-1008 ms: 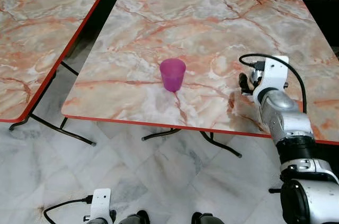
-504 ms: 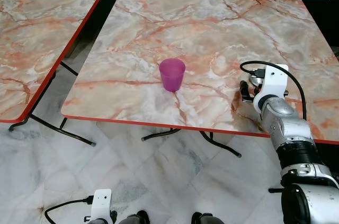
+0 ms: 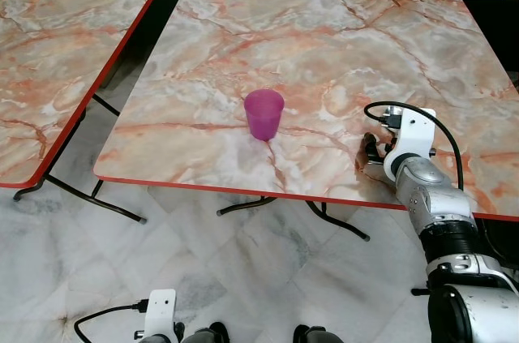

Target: Setting the table

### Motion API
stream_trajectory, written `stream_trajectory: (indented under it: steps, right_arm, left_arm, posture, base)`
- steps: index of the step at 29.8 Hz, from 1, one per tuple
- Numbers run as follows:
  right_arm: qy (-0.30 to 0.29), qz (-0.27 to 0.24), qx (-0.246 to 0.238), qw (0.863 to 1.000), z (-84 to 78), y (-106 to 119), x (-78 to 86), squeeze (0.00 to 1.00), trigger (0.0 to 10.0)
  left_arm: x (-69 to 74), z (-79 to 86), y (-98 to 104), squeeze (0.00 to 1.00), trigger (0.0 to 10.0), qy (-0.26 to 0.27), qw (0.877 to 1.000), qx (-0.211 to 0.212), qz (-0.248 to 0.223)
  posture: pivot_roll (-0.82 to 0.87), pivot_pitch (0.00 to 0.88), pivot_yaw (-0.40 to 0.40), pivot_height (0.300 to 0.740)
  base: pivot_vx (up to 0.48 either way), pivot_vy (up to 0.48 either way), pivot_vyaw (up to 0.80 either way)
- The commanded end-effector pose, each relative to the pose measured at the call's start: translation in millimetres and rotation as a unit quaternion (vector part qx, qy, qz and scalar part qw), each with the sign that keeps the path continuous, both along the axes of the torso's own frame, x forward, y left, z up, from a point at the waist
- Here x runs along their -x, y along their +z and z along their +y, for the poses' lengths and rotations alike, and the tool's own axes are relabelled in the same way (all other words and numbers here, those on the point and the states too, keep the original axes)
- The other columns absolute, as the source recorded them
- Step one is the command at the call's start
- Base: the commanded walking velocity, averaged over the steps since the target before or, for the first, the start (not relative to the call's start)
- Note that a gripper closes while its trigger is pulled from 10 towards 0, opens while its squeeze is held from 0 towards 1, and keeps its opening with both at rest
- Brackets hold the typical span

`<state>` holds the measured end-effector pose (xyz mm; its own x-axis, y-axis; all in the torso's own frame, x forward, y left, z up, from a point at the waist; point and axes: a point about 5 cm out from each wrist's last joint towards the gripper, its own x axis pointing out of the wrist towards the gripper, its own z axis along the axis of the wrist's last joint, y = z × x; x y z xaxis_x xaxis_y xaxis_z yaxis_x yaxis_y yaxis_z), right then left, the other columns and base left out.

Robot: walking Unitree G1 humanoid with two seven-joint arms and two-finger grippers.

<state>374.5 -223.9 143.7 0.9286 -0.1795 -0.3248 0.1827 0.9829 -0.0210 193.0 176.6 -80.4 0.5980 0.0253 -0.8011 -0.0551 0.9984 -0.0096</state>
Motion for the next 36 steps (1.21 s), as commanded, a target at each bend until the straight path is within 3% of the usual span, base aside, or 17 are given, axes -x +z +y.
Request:
stream_trajectory:
  steps: [1, 5, 6, 7, 8, 9, 28, 36]
  right_arm:
    - [-0.016, 0.015, -0.011, 1.0, -3.1, -8.6, 2.9, 0.0, 10.0]
    - [-0.021, 0.018, -0.011, 1.0, -5.8, -10.8, 3.8, 0.0, 10.0]
    - [-0.023, 0.018, -0.01, 1.0, -6.3, -11.1, 4.1, 0.0, 7.2]
    - [-0.023, 0.018, -0.01, 1.0, -6.6, -11.2, 4.3, 0.0, 7.2]
    - [-0.025, 0.019, -0.009, 0.999, -7.4, -11.5, 4.8, 0.0, 0.6]
    - [-0.026, 0.019, -0.009, 0.999, -7.8, -11.9, 5.1, 0.0, 0.0]
    - [-0.029, 0.019, -0.008, 0.999, -8.3, -13.2, 5.5, 0.0, 0.0]
    - [-0.025, 0.017, -0.011, 0.999, -5.9, -14.2, 5.4, 0.0, 0.0]
  left_arm:
    - [11.4, -6.6, -6.5, 0.0, 10.0, -0.009, 1.0, -0.003, 0.02]
    - [6.6, -20.2, -5.3, 0.0, 10.0, -0.013, 1.0, 0.001, 0.02]
    - [5.1, -23.6, -4.8, 0.0, 10.0, -0.015, 1.0, 0.003, 0.02]
    - [4.5, -25.2, -4.5, 0.0, 10.0, -0.015, 1.0, 0.003, 0.019]
    - [3.1, -29.6, -4.0, 0.0, 10.0, -0.017, 1.0, 0.005, 0.019]
    - [2.5, -31.7, -3.8, 0.0, 10.0, -0.018, 1.0, 0.006, 0.019]
    - [5.1, -23.4, -5.0, 0.0, 10.0, -0.017, 1.0, 0.008, 0.025]
    - [-2.2, -11.7, -0.1, 0.0, 10.0, 0.003, 1.0, -0.027, -0.001]
  posture:
    - [-0.09, 0.223, 0.03, 0.74]
    - [-0.09, 0.227, 0.032, 0.74]
    - [-0.09, 0.228, 0.032, 0.74]
    - [-0.09, 0.228, 0.032, 0.74]
    - [-0.09, 0.229, 0.033, 0.74]
    - [-0.09, 0.229, 0.033, 0.74]
    - [-0.09, 0.229, 0.036, 0.74]
    - [-0.08, 0.228, 0.034, 0.74]
  base:
    - [0.0, 0.0, 0.0]
    - [0.0, 0.0, 0.0]
    - [0.0, 0.0, 0.0]
    - [0.0, 0.0, 0.0]
    - [0.0, 0.0, 0.0]
    - [0.0, 0.0, 0.0]
    - [0.0, 0.0, 0.0]
    - [0.0, 0.0, 0.0]
